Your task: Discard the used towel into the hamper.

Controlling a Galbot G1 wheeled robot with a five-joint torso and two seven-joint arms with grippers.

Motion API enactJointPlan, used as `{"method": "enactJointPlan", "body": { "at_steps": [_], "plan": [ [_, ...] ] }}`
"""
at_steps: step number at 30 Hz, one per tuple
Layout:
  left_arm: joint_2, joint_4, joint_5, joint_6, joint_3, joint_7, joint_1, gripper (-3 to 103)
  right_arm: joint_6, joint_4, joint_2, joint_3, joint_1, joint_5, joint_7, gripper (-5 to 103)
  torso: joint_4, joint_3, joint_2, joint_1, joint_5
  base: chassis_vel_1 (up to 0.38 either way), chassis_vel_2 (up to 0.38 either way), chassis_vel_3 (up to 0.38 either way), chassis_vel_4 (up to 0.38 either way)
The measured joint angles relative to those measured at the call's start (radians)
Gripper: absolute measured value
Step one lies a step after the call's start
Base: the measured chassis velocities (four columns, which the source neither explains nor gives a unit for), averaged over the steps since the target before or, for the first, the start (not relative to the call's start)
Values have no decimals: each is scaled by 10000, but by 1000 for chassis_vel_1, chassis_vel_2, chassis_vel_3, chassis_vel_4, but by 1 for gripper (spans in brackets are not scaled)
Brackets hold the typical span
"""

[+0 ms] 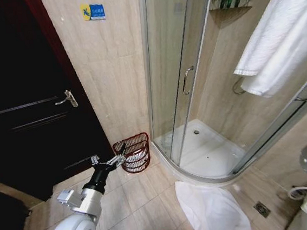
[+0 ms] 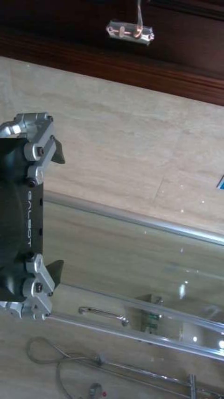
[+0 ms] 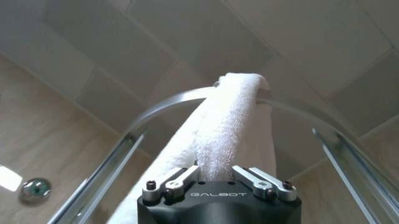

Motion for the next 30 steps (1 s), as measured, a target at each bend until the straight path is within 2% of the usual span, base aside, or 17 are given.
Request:
{"method": "enactJointPlan", "body": {
  "at_steps": [10, 15, 18, 30],
  "plan": [
    [-1, 0, 0, 0, 0, 0, 0, 100, -119, 1557, -759, 838, -1957, 697, 141, 7, 2, 0, 0, 0, -1, 0, 0, 0, 0],
    [-1, 0, 0, 0, 0, 0, 0, 100, -50, 1916, -981, 1105, -2409, 845, 146, 7, 1, 0, 0, 0, -2, 0, 0, 0, 0],
    [-1, 0, 0, 0, 0, 0, 0, 100, -43, 2386, -1132, 1649, -3154, 1004, 150, 7, 2, 0, 0, 0, 0, 0, 0, 0, 0],
    [-2, 0, 0, 0, 0, 0, -1, 100, 126, 3815, -1060, 3225, -6105, 1286, 358, 7, 2, 1, -2, 0, -2, 0, 0, 0, 0]
  ]
}}
